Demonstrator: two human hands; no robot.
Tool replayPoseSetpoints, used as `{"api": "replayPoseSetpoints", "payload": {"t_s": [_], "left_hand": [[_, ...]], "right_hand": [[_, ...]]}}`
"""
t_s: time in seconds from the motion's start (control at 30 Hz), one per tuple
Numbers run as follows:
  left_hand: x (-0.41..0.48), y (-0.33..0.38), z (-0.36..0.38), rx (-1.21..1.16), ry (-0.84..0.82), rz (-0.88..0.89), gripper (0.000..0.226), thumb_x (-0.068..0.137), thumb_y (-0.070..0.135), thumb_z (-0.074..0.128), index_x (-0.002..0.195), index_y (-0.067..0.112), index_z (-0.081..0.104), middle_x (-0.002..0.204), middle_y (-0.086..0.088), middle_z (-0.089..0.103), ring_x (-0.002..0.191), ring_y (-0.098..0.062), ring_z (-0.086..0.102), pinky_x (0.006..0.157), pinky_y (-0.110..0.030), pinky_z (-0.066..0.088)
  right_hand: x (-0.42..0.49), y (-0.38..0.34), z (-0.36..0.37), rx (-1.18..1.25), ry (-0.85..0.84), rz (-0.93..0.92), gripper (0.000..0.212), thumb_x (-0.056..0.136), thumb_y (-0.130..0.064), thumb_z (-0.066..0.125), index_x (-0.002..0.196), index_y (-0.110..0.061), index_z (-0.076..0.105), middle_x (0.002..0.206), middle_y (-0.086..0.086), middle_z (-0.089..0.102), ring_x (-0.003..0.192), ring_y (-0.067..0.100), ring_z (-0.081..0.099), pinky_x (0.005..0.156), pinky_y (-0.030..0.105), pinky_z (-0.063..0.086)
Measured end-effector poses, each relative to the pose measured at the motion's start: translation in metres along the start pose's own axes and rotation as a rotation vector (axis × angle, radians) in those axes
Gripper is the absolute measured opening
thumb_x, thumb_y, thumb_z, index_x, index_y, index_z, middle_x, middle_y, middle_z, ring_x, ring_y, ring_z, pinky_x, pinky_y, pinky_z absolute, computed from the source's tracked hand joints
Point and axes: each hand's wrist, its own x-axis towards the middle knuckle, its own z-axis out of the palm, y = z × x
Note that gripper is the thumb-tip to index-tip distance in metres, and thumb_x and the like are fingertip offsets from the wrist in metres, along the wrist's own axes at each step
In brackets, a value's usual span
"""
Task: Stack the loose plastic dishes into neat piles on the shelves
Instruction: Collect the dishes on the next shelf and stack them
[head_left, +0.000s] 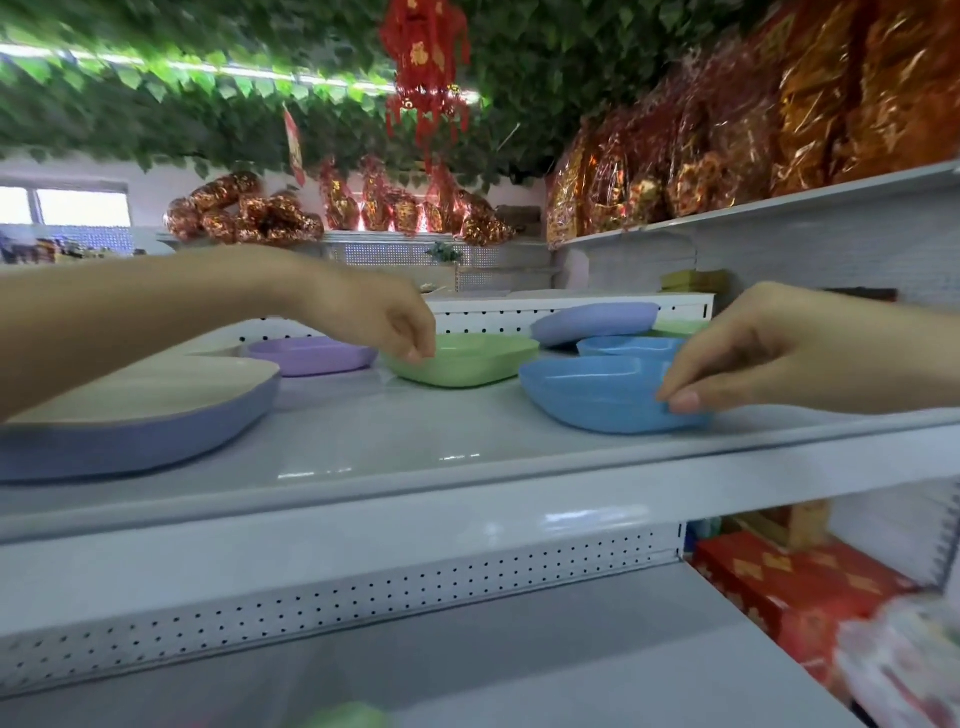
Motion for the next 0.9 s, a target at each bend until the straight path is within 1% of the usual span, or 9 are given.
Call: {"api": "replayPoseSetpoints", "payload": {"t_s": [0.2,0.3,0.4,0.5,0.6,0.67,0.73,0.77,0.9], "left_hand": [[-0.001,0.011,0.012,-0.14,0.078,0.002,0.016,0.082,0.008,0.069,0.071,0.019,0.064,0.071,0.003,0.066,0.063,-0.005,0.056,0.07,-0.027,0.047],[-0.005,0.015,0.006,-0.167,0.248,0.013,0.016,0.084,0.011,0.067,0.072,0.02,0.06,0.063,0.009,0.065,0.059,-0.003,0.055,0.065,-0.024,0.046],[-0.028,0.024,-0.015,-0.241,0.37,0.003,0.007,0.082,0.016,0.067,0.077,0.018,0.063,0.065,0.006,0.068,0.061,-0.003,0.06,0.06,-0.022,0.047],[-0.064,0.035,-0.034,-0.234,0.497,-0.01,0.01,0.072,0.024,0.07,0.08,0.018,0.068,0.073,0.006,0.073,0.07,-0.006,0.068,0.068,-0.031,0.056],[-0.102,0.035,-0.049,-0.119,0.584,-0.085,0.01,0.071,0.023,0.072,0.08,0.023,0.072,0.077,0.01,0.074,0.075,-0.011,0.071,0.075,-0.043,0.058],[-0.123,0.028,-0.051,-0.068,0.595,-0.137,0.011,0.072,0.018,0.074,0.077,0.027,0.072,0.077,0.011,0.073,0.074,-0.01,0.07,0.074,-0.034,0.056],[-0.142,0.018,-0.048,-0.051,0.584,-0.195,0.014,0.07,0.018,0.075,0.075,0.031,0.072,0.075,0.013,0.073,0.073,-0.008,0.07,0.074,-0.026,0.056],[-0.147,0.016,-0.043,-0.063,0.574,-0.203,0.015,0.069,0.017,0.075,0.075,0.03,0.072,0.074,0.013,0.073,0.073,-0.009,0.07,0.074,-0.026,0.056],[-0.162,0.006,-0.023,-0.141,0.52,-0.202,0.016,0.069,0.012,0.076,0.075,0.026,0.072,0.074,0.011,0.073,0.07,-0.007,0.07,0.074,-0.028,0.057]], "right_hand": [[0.015,0.005,0.001,-0.036,0.128,-0.079,0.011,0.076,-0.037,0.062,0.071,-0.029,0.067,0.071,0.001,0.069,0.066,0.013,0.06,0.065,0.03,0.045],[0.023,0.001,-0.007,0.048,0.194,-0.087,0.03,0.064,-0.054,0.065,0.073,-0.025,0.065,0.07,0.002,0.072,0.061,0.004,0.059,0.061,0.026,0.046],[0.036,-0.003,-0.011,0.05,0.271,-0.105,0.034,0.069,-0.057,0.069,0.07,-0.023,0.067,0.07,0.001,0.073,0.059,0.007,0.06,0.057,0.029,0.05],[0.052,-0.016,-0.016,0.048,0.395,-0.122,0.013,0.069,-0.034,0.069,0.066,-0.022,0.064,0.066,-0.003,0.071,0.052,0.0,0.056,0.054,0.011,0.046],[0.075,-0.03,-0.016,0.078,0.435,-0.157,0.023,0.059,-0.044,0.067,0.069,-0.024,0.065,0.067,-0.004,0.072,0.055,0.002,0.058,0.053,0.009,0.044],[0.091,-0.04,-0.013,0.103,0.432,-0.192,0.027,0.056,-0.049,0.066,0.072,-0.027,0.065,0.071,-0.003,0.072,0.057,0.009,0.061,0.055,0.021,0.051],[0.109,-0.049,-0.006,0.109,0.449,-0.218,0.024,0.061,-0.046,0.068,0.075,-0.027,0.065,0.073,-0.001,0.072,0.066,0.025,0.066,0.053,0.04,0.054],[0.114,-0.052,-0.003,0.114,0.453,-0.223,0.018,0.066,-0.041,0.07,0.077,-0.027,0.065,0.074,-0.002,0.072,0.068,0.028,0.066,0.055,0.042,0.054],[0.139,-0.071,0.014,0.136,0.447,-0.268,0.011,0.076,-0.026,0.071,0.076,-0.017,0.065,0.073,-0.004,0.072,0.06,0.006,0.06,0.056,0.015,0.048]]}}
